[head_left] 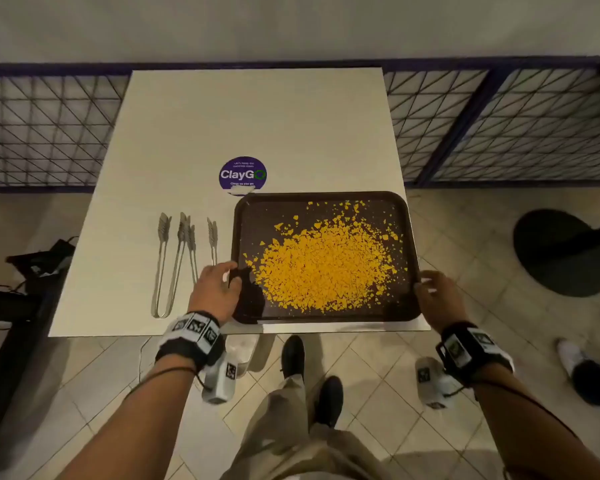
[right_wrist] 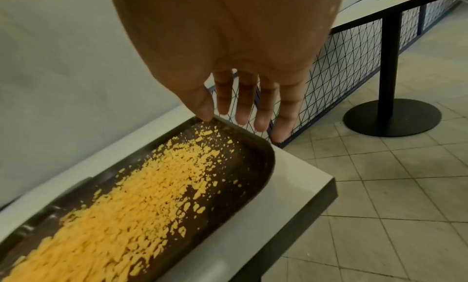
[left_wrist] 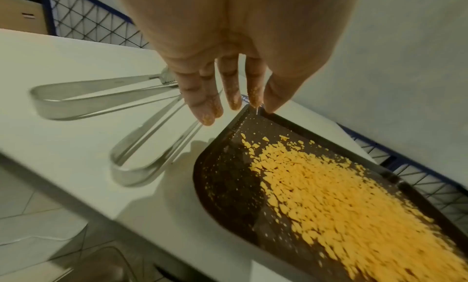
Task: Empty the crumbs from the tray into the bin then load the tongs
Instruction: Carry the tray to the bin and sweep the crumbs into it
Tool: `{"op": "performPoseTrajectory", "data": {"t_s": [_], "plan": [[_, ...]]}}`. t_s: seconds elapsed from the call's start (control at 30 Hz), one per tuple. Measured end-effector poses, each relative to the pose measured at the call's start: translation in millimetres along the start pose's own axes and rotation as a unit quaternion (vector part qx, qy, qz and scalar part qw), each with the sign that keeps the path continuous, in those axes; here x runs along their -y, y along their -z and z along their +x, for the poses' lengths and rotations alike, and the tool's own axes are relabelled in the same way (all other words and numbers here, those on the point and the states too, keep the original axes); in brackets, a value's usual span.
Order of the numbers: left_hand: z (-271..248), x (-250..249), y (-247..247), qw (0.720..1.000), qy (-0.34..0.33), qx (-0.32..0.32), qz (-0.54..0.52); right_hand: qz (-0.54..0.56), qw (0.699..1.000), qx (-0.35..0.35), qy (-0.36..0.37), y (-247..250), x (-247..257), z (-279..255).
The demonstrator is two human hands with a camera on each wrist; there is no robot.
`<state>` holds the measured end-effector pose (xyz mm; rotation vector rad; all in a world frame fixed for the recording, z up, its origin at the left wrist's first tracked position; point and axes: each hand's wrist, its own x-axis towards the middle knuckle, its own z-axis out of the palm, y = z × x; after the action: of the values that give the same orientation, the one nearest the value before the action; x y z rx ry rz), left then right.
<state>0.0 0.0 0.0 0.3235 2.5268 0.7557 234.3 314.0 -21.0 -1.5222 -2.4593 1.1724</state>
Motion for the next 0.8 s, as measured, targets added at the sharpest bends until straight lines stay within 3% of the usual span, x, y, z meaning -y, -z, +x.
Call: {"op": "performPoseTrajectory", "data": {"t_s": [0.2,0.53,0.63,0.8], "plan": [[48.2,-7.0,-8.9,0.994,0.039,0.052,0.09,-0.024,0.995,0.012,-0.101,-22.2,12.4,27.0],[80.0,0.0,-16.6,0.982,0.087,0.084,0.147,-0.1,0.978,0.032,-0.182,-22.7,21.0,44.6],[77.9,-2.1,-16.4,0.985,0.076,0.063,0.138,-0.092,0.977,0.027,-0.188,-20.0,18.1,39.9],[53.9,-1.5,-18.6,0.998,0.057,-0.014,0.022,-0.049,0.985,0.013,-0.166,-11.2,6.2,19.0]]}}
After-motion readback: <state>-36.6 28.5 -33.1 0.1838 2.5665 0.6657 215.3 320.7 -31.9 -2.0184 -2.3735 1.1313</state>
